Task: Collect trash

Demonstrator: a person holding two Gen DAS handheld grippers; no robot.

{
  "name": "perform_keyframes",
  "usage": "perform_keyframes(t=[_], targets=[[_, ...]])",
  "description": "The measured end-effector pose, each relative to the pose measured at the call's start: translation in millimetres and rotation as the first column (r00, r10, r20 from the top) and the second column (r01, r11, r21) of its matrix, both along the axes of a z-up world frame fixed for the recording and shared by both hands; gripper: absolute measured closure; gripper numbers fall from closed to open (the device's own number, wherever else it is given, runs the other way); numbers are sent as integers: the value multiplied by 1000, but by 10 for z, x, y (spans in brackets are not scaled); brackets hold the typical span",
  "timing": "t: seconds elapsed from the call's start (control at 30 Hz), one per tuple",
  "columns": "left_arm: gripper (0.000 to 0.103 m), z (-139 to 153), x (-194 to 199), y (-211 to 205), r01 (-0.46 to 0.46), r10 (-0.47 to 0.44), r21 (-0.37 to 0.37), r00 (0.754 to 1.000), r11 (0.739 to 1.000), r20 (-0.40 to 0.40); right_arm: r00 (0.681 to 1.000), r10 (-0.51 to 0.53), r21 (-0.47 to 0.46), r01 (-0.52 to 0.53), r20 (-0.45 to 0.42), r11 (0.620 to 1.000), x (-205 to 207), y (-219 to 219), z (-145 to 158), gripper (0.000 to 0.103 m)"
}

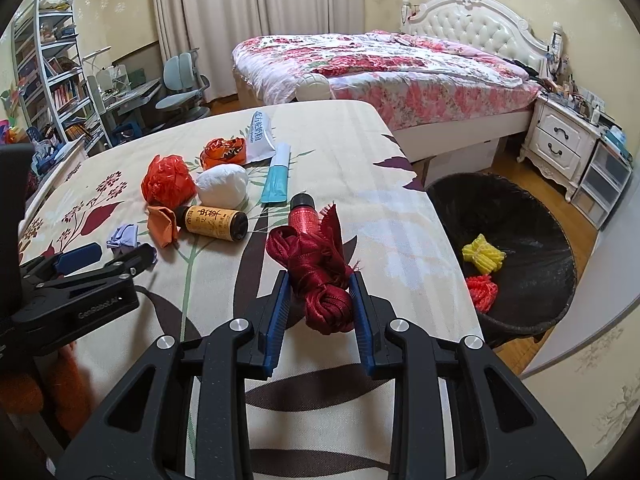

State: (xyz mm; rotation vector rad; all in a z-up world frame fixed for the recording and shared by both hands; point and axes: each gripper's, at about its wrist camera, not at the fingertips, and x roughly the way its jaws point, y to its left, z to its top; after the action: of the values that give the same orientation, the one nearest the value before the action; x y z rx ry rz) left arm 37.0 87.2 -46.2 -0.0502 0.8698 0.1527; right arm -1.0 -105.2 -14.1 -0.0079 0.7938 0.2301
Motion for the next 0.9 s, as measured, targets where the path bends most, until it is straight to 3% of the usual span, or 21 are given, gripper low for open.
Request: perform_keyframes(t=[0.1, 0.23, 0.3, 0.43, 0.5, 0.9], targets=[[27, -36, 24, 15, 9, -9, -17, 1000, 1000, -24, 1000, -3, 3, 3, 0, 1000, 4, -13, 9, 74], [49, -36, -11, 11, 18, -18, -13, 1000, 1000, -22, 1000, -3, 3, 3, -1, 1000, 5, -15, 14, 74], [67, -25, -39, -9, 28, -28, 1, 1000, 1000, -13, 1000, -4, 2, 4, 0, 1000, 4, -17, 16, 74], [80, -10, -86, -30, 46, -45, 14, 999, 999, -6, 1000, -4, 3, 4, 1, 1000, 1, -20, 21, 74], [92, -2, -127, -4, 48, -48, -4, 999, 999, -3, 1000, -4, 3, 4, 5, 1000, -11, -24, 25, 74], [97, 39, -351, 156, 28, -27, -19, 999, 999, 29, 1000, 11, 8, -11, 12, 1000, -65, 16, 34, 74]])
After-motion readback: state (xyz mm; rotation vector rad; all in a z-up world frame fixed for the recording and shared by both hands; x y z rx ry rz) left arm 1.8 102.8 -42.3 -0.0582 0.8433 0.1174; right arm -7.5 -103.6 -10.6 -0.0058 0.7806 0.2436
